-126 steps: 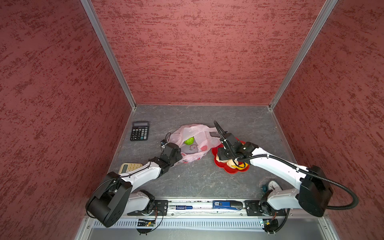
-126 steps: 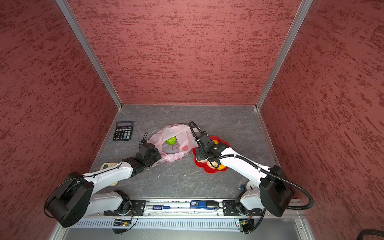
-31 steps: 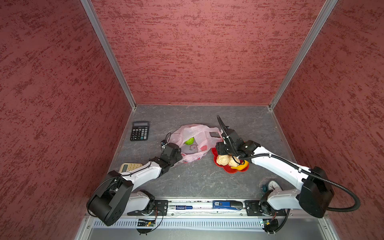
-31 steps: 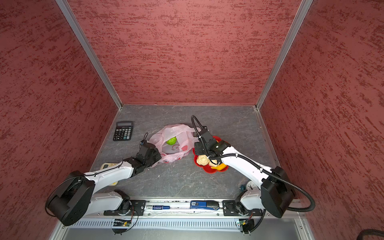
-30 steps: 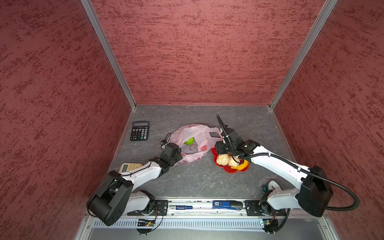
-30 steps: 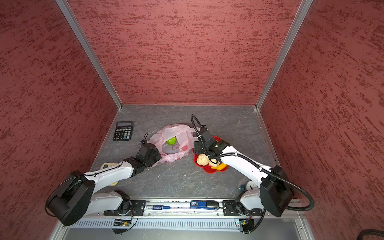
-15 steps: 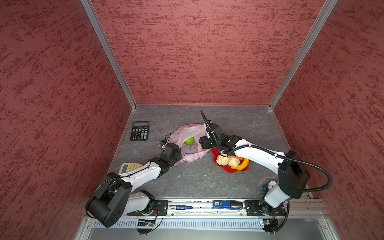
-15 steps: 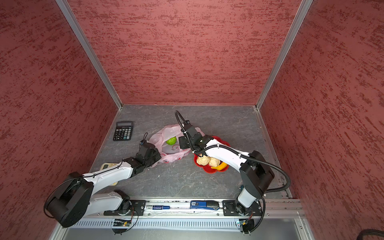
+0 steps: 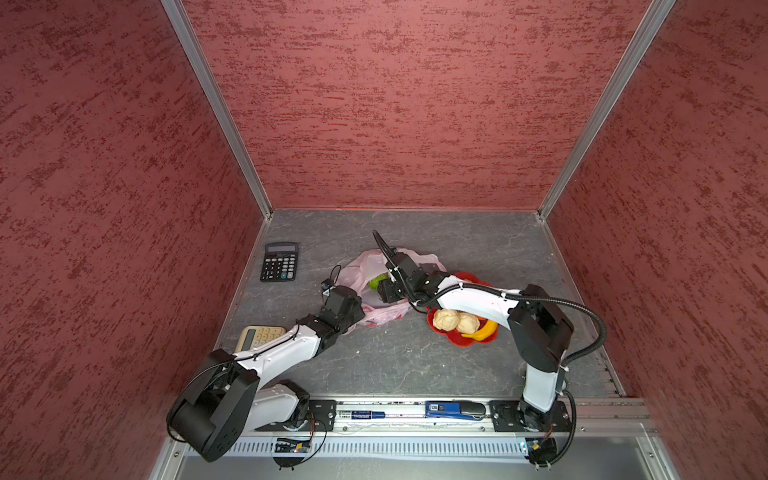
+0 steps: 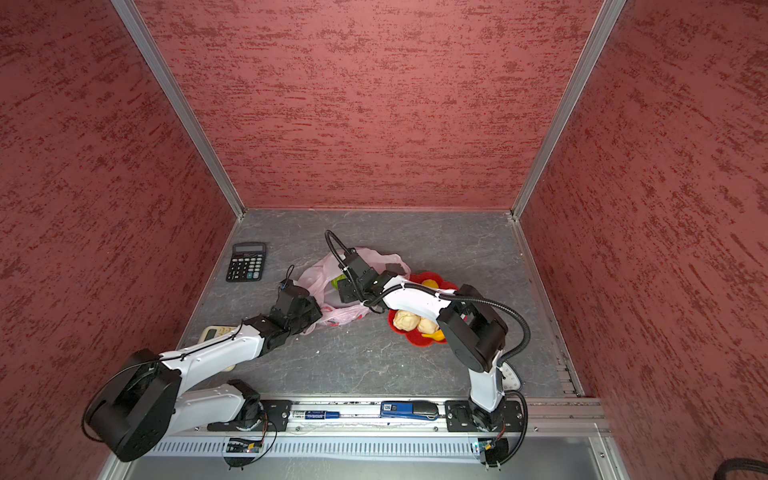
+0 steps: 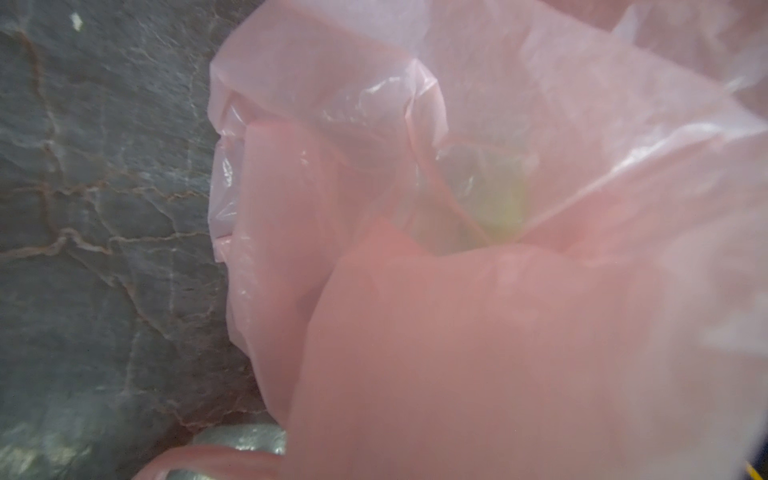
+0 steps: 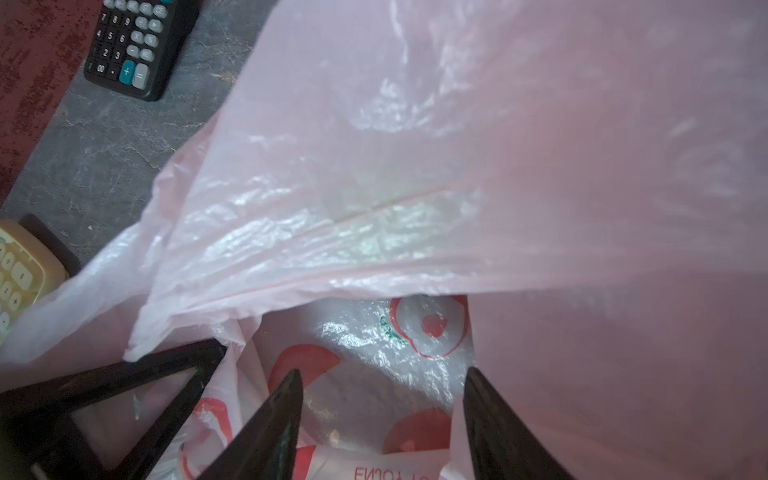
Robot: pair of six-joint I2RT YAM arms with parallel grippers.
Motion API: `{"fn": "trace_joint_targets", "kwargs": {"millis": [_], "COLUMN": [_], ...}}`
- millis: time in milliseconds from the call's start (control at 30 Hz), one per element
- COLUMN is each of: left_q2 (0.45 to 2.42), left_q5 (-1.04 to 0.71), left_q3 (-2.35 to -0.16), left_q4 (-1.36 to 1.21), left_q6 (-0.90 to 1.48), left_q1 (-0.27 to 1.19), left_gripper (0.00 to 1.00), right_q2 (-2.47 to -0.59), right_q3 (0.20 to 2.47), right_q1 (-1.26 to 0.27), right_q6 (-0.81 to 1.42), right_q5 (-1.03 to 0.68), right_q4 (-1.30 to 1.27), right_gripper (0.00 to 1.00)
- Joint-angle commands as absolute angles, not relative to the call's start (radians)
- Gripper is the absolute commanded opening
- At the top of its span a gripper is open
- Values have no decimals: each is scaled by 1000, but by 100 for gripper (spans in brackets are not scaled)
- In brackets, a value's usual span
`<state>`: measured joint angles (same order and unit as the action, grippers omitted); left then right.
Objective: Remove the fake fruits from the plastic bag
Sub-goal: 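Move the right gripper back over the bag mouth and lower it inside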
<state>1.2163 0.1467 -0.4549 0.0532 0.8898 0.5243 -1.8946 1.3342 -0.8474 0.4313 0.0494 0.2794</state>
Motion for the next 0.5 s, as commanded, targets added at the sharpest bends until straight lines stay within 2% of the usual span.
{"fn": "trace_joint_targets", "kwargs": {"millis": [0, 467], "left_q2": [1198, 1195], "left_q5": [142, 127], "left_q3": [-478, -472], "left_q4": [74, 67], "left_q6": [885, 876], "left_q1": [531, 535], "left_gripper": [1, 1], "right_q2": [-1912, -1978], "right_q3": [1374, 1333], "right_q1": [-850, -848], "right_q6": [466, 650], "right_q5": [50, 76], "right_q4": [236, 48], "right_gripper": [63, 76]}}
